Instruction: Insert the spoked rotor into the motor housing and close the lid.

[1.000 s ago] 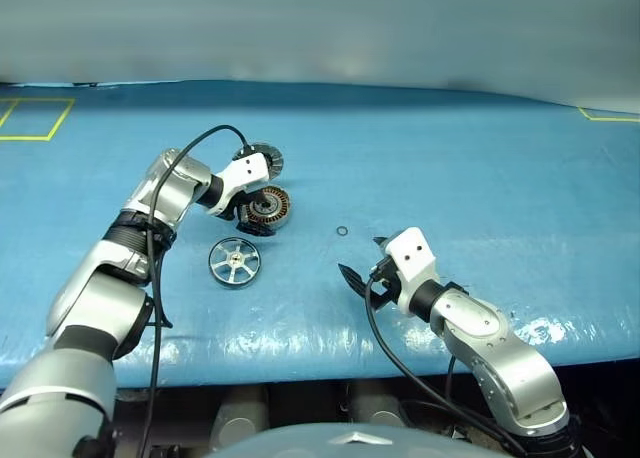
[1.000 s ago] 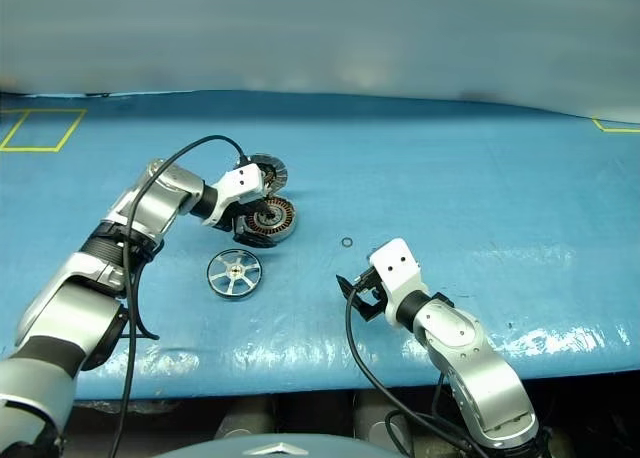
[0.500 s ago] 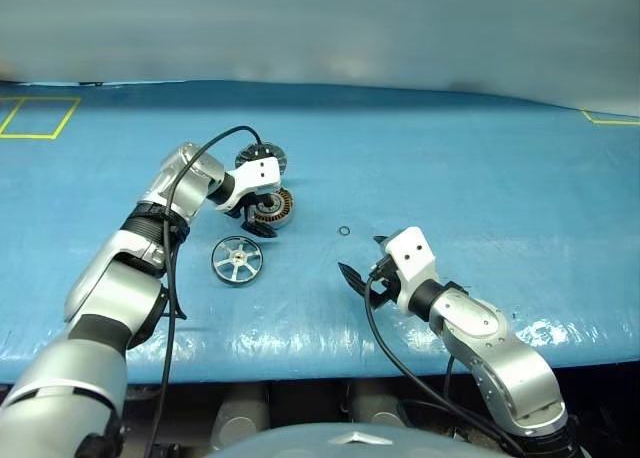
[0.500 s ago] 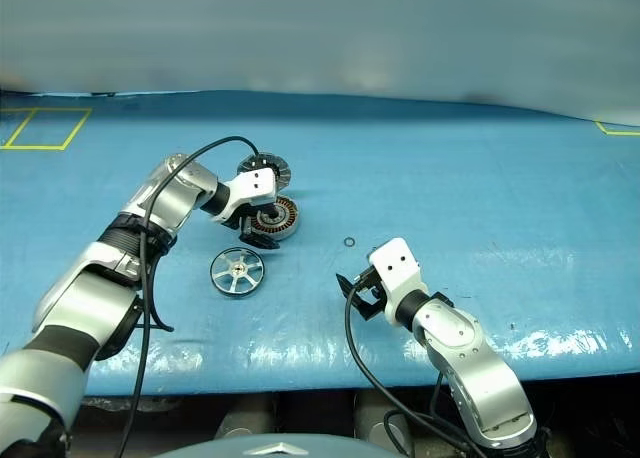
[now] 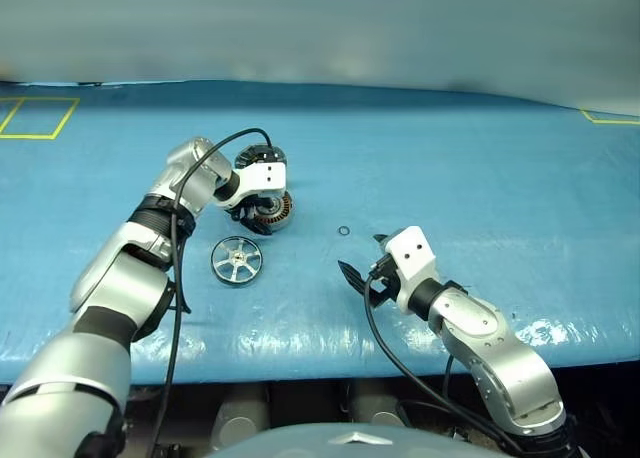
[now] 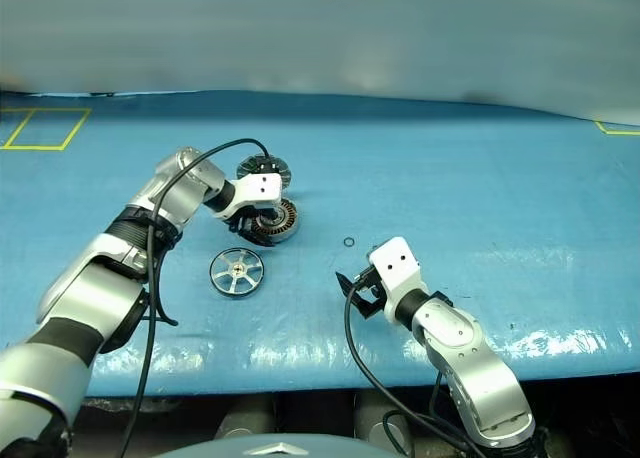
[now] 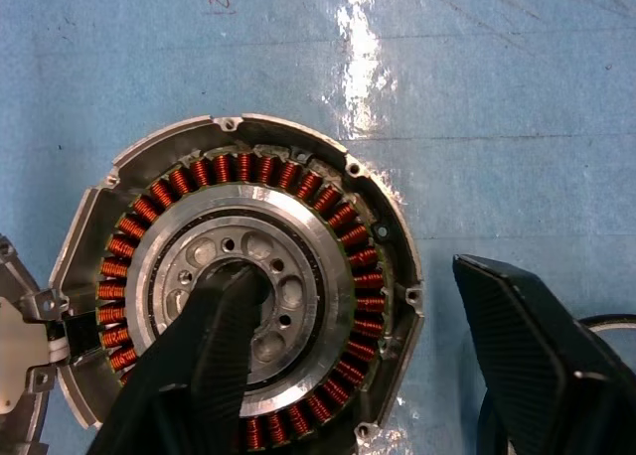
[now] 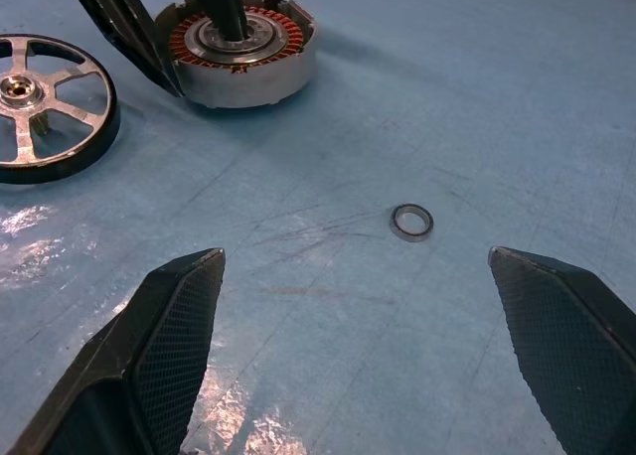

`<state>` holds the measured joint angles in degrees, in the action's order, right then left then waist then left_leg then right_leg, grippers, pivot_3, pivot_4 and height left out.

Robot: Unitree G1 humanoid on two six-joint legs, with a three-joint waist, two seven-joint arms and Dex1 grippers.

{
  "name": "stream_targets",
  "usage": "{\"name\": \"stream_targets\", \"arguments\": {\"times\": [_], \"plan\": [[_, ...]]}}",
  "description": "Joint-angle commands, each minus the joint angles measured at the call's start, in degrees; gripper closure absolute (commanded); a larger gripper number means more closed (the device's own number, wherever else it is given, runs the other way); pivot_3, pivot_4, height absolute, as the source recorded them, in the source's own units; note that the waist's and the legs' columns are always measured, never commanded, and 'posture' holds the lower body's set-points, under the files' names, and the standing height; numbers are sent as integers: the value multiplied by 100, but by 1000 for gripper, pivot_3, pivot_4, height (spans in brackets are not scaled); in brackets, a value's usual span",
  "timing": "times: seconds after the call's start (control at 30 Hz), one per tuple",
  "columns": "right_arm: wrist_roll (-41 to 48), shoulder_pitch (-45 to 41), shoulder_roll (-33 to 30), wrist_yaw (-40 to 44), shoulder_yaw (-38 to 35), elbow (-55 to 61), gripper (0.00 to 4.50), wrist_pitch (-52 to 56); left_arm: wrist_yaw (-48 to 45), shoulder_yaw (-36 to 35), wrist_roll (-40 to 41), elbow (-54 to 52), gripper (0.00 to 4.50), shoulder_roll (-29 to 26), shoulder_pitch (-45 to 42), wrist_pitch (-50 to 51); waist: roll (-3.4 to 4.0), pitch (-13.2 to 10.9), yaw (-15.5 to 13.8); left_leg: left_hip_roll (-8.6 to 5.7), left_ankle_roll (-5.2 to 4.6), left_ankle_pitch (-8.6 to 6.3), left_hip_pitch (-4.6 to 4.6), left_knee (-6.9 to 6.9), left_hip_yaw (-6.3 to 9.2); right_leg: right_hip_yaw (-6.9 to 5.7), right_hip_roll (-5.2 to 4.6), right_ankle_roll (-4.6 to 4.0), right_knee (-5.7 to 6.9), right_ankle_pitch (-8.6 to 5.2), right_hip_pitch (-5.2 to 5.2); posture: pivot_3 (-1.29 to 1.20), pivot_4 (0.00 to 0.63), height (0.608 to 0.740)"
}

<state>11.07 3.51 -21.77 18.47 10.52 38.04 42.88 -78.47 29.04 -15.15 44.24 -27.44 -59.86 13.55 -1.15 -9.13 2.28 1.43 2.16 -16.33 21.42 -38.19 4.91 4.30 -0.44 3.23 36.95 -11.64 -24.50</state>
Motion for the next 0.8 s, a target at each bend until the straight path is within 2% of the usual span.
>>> {"name": "stream_targets", "arguments": {"times": [0.03, 0.43, 0.8], "plan": [[-30, -75, 27, -4, -7, 70, 0, -143, -28, -32, -17, 15, 2441, 109, -106, -49, 3, 2, -14, -1, -1, 0, 0, 0, 0, 0, -1, -6, 0, 4, 1, 0, 150, 740], [-66, 11, 75, -48, -20, 95, 0, -166, -188, -15, 35, -428, 2491, 277, 16, 66, 3, 2, -19, -5, -1, 0, 0, -3, 2, -1, -5, -2, 0, 3, 3, 0, 150, 740], [-123, -14, 175, -33, 36, 1, 0, -212, -574, 209, 41, -1839, 2492, 216, 555, 830, 5, 3, -4, -5, -1, 0, 0, -2, 3, -1, -4, -5, 2, 4, 2, 0, 150, 740]]}}
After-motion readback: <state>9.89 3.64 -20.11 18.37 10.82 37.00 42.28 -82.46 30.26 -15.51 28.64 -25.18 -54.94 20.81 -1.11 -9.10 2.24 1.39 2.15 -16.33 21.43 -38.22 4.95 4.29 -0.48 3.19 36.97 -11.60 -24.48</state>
